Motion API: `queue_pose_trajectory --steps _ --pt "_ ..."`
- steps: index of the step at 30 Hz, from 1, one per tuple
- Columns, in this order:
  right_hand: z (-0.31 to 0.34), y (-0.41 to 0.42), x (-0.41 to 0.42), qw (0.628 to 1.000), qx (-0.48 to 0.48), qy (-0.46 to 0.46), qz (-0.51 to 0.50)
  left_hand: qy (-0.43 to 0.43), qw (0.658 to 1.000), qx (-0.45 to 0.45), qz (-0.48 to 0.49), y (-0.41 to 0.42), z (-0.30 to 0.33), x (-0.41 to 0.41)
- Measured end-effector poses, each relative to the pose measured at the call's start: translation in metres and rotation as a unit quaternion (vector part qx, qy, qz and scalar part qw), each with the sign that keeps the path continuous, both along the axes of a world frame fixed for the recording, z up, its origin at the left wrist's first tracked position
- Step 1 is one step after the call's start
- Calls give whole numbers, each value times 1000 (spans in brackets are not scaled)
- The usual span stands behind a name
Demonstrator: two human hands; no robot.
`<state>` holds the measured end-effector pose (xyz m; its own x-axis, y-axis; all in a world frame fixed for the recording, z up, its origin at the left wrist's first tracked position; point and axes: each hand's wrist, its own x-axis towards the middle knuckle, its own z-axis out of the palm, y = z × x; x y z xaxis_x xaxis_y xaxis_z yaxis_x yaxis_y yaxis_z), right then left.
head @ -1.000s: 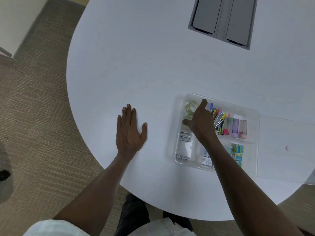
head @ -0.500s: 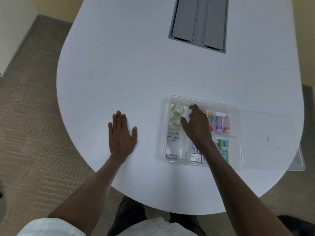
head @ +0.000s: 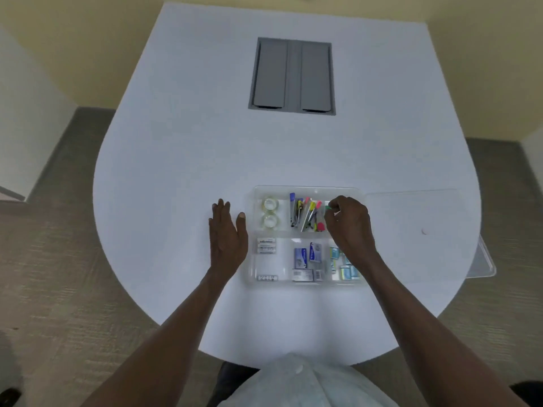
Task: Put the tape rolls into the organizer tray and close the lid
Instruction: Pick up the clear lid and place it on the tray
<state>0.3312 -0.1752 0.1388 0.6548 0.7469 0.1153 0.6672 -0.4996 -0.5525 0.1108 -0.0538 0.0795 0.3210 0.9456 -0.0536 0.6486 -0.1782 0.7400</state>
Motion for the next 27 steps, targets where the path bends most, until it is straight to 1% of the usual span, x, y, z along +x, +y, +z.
queue_pose_trajectory --steps 5,7,9,12,15,17,22,27 --pt "1 -39 38 999 17 6 -44 -34 997 7 -63 -31 26 39" --pt "-7 -55 53 998 -1 9 -60 -40 996 2 -80 -41 34 50" --pt "-18 -73 67 996 -42 11 -74 -47 995 0 -91 -51 42 60" --pt "-37 -99 80 988 -110 45 -97 -47 993 -1 -104 -65 49 71" --pt "-58 -117 88 980 -178 54 -66 -35 995 -5 -98 -77 52 79" --pt "-69 -124 90 975 -205 64 -52 -30 996 -10 -89 -85 56 84" --pt "-83 -132 90 975 -214 45 -37 -28 997 -18 -77 -101 62 88" --pt "-83 -128 87 980 -190 31 -51 -18 997 -27 -77 -111 66 91"
